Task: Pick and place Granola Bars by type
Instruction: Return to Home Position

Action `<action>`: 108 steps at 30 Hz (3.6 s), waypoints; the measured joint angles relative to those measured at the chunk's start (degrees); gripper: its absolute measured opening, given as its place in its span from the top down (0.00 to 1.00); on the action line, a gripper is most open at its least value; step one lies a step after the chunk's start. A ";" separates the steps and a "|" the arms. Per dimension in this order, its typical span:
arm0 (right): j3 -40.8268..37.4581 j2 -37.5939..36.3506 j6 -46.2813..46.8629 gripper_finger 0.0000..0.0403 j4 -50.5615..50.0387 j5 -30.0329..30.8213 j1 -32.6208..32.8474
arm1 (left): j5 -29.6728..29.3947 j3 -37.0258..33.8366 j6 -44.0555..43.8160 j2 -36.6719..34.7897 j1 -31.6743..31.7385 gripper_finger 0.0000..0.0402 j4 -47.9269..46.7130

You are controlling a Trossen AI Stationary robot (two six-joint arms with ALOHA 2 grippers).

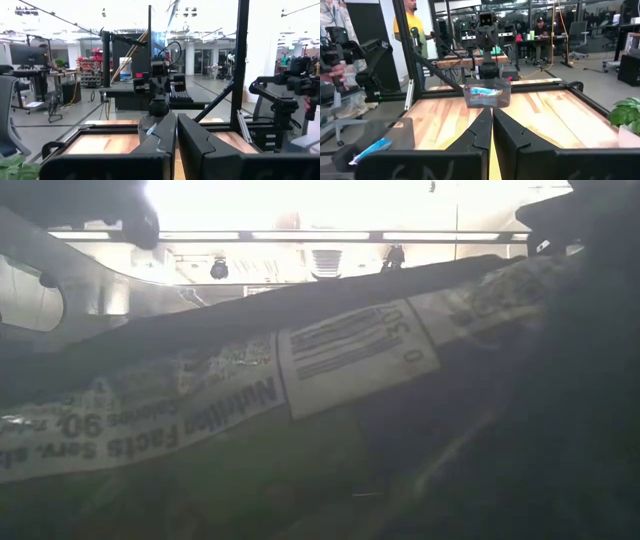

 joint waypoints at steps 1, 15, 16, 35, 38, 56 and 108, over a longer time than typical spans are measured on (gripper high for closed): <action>-0.50 -0.55 -0.02 0.98 -0.05 0.00 0.02 | 0.00 -1.15 0.00 -0.19 0.00 1.00 1.57; -7.77 -5.79 -4.71 0.98 3.50 0.02 0.00 | 0.00 -9.39 -1.05 -0.90 0.00 1.00 9.90; -8.62 -5.88 -4.60 0.98 4.77 0.02 0.00 | -0.09 -9.42 -0.91 -0.89 0.00 1.00 9.81; -13.43 -6.04 -3.43 0.98 10.27 0.07 0.02 | -0.83 -9.60 -1.52 -0.88 0.02 1.00 2.35; -13.43 -6.02 -3.42 0.98 10.25 0.07 0.00 | -0.83 -10.89 -2.33 -0.92 0.02 1.00 2.82; -13.41 -6.05 -1.89 0.98 10.19 0.04 0.01 | -2.23 -14.60 -3.47 -9.27 0.02 1.00 -3.23; -13.36 -5.36 -4.72 0.98 6.71 0.15 0.00 | -7.74 -15.27 -3.15 -18.64 0.02 1.00 -13.13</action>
